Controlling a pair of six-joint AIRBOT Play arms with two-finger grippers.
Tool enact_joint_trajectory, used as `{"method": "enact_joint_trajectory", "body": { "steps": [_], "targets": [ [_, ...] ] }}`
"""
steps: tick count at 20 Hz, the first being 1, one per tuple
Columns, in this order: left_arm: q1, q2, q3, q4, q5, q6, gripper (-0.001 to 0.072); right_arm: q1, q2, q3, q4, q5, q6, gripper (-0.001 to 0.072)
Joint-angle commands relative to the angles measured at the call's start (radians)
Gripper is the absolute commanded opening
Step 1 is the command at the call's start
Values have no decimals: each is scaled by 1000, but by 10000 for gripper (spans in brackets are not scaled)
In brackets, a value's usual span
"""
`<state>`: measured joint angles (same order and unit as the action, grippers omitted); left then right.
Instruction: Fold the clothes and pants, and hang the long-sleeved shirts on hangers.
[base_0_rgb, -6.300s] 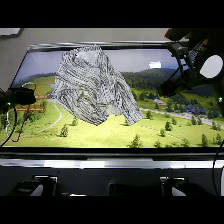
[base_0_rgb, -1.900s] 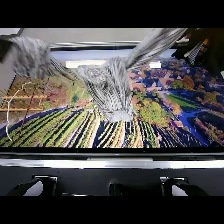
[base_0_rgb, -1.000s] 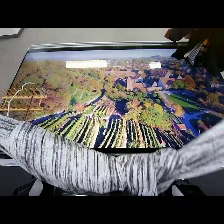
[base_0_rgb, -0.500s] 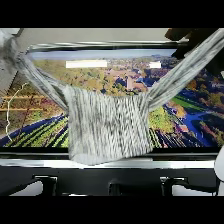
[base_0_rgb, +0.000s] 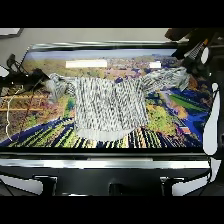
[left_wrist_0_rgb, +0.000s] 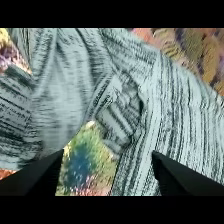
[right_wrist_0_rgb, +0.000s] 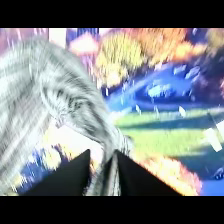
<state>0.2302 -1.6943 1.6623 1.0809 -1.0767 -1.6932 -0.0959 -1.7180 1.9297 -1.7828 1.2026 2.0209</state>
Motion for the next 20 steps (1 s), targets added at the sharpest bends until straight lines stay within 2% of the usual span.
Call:
{"method": "enact_joint_trajectory", "body": {
  "steps": [1,2,3,5,8,9,10,12,14,15,17,20],
  "targets": [
    [14,-14,0,-8,-113,-2,683,0,1,-9,78,137,-250,405],
    [27,11,0,-3,-121,-2,683,0,20,-9,75,185,-345,477],
    [44,39,-1,19,-142,-2,683,-29,41,-11,132,223,-358,506],
    [82,111,-53,57,-172,3,683,-113,72,-24,311,293,-434,507],
    [147,275,-315,44,-132,49,683,-256,148,-222,568,309,-487,512],
    [162,330,-425,11,-97,68,683,-285,170,-322,639,308,-499,582],
    [172,383,-543,-47,-57,103,683,-299,187,-425,711,298,-523,622],
    [165,457,-742,-124,8,117,683,-283,200,-611,833,256,-595,623],
    [132,488,-879,-163,42,127,683,-237,199,-757,892,145,-645,623],
    [109,488,-920,-166,48,127,682,-208,199,-818,902,68,-655,624],
    [62,485,-958,-166,58,151,681,-150,194,-895,911,-49,-656,689],
    [-3,483,-959,-166,84,168,681,-69,153,-920,914,-111,-673,689]
  ]
}}
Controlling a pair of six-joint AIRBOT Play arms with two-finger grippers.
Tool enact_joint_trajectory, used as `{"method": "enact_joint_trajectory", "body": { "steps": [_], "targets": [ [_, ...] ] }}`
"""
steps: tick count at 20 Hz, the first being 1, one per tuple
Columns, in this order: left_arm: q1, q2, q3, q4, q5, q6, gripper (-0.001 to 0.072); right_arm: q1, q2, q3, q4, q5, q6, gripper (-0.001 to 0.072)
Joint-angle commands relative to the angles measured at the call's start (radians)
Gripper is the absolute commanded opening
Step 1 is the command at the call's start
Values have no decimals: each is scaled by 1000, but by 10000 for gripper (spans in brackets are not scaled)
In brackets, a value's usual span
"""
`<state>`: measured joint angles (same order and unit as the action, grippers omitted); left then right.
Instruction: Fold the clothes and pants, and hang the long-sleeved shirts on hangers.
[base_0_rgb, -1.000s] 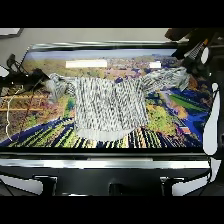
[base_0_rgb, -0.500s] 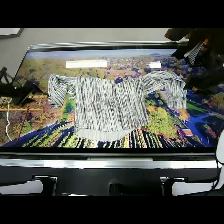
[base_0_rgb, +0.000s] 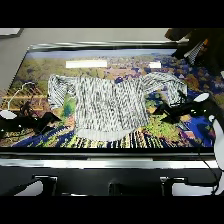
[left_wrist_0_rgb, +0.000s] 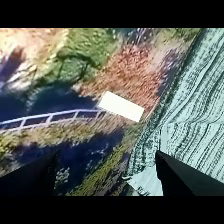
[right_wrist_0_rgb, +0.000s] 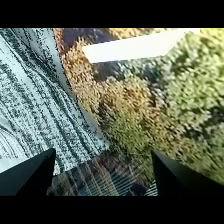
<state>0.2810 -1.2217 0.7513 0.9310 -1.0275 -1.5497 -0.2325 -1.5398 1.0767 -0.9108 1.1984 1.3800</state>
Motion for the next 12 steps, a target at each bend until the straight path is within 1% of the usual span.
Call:
{"method": "enact_joint_trajectory", "body": {
  "steps": [1,4,5,6,7,8,9,12],
  "targets": [
    [-66,10,-48,-15,43,25,682,87,-43,-67,50,-117,-35,689],
    [-77,10,-48,-16,60,24,681,133,-89,-67,122,-128,-80,679],
    [-77,9,-48,-18,60,24,681,143,-92,-67,140,-134,-87,600],
    [-77,8,-48,-24,59,25,681,147,-90,-66,145,-136,-87,383],
    [-77,5,-48,-29,60,25,681,148,-85,-64,148,-124,-87,93],
    [-77,1,-48,-36,60,32,681,148,-69,-64,133,-113,-86,42],
    [-77,-3,-48,-45,60,42,681,148,-49,-64,118,-104,-81,42],
    [-77,-30,-48,-99,58,90,681,148,20,-64,80,-98,-18,42]
  ]
}}
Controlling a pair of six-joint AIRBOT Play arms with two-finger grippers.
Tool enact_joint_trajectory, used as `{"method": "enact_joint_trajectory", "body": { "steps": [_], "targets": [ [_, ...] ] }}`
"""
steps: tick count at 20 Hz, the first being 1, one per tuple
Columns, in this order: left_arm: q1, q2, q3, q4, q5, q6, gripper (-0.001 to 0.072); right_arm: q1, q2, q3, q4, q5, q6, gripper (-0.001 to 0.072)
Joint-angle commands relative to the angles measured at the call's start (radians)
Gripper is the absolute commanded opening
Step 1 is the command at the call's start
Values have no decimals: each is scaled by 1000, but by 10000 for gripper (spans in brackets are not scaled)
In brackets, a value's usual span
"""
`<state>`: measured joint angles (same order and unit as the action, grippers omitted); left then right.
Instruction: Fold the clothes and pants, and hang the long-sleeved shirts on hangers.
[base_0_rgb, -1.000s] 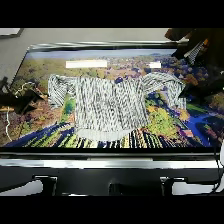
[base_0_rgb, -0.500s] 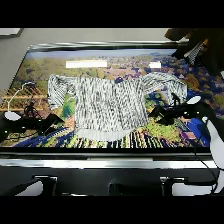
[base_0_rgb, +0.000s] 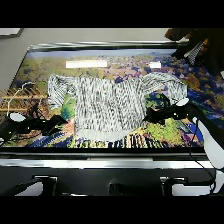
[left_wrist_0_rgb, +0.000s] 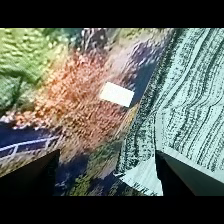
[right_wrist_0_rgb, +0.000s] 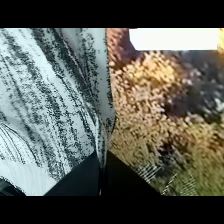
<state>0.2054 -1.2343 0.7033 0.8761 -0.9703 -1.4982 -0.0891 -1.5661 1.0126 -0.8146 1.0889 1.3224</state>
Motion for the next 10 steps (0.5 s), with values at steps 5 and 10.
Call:
{"method": "enact_joint_trajectory", "body": {
  "steps": [5,10],
  "targets": [
    [-31,-66,0,-96,0,72,681,6,66,-1,3,24,69,42],
    [-154,-127,0,-110,27,85,678,6,66,-1,14,55,70,42]
  ]
}}
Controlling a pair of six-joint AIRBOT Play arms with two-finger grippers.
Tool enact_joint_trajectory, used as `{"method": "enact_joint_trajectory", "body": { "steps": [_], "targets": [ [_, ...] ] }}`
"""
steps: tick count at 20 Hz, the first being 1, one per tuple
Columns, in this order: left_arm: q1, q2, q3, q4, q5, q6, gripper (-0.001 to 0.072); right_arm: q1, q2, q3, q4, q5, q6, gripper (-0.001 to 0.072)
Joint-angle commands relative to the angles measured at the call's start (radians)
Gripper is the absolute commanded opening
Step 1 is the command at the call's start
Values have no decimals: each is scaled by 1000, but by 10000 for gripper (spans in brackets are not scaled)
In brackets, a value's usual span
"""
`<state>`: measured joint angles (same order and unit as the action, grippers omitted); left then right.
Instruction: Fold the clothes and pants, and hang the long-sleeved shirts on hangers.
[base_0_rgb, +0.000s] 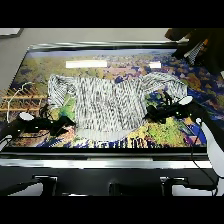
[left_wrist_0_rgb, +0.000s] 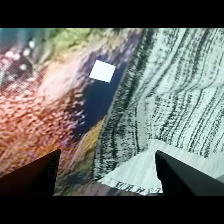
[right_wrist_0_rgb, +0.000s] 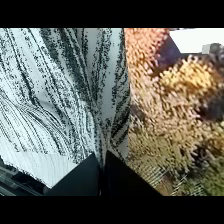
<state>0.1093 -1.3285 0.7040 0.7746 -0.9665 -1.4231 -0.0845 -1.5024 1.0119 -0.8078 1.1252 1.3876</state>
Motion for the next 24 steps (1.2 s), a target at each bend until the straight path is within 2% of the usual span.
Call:
{"method": "enact_joint_trajectory", "body": {
  "steps": [1,2,3,4,5,6,10,14,19,22,24],
  "targets": [
    [-82,-45,-1,-13,45,10,678,1,3,0,8,21,9,42],
    [-101,-56,-1,-16,66,9,676,1,3,0,12,21,15,42],
    [-117,-65,-1,-30,89,9,626,1,3,0,23,22,15,42],
    [-128,-67,-1,-49,108,10,457,1,6,0,35,24,15,42],
    [-132,-66,3,-70,121,10,136,1,13,0,51,25,15,42],
    [-131,-64,13,-92,129,10,33,1,26,0,69,23,14,42],
    [-121,-63,188,-113,136,10,33,-3,104,130,90,-87,51,40],
    [-116,-28,566,-129,96,10,32,-3,115,526,97,-18,72,40],
    [-115,75,1083,-128,97,10,33,-3,209,998,87,-22,125,40],
    [-115,170,1257,-128,103,10,33,-3,362,1078,79,-38,124,40],
    [-115,257,1287,-124,105,9,33,-3,486,1078,14,-39,124,41]
  ]
}}
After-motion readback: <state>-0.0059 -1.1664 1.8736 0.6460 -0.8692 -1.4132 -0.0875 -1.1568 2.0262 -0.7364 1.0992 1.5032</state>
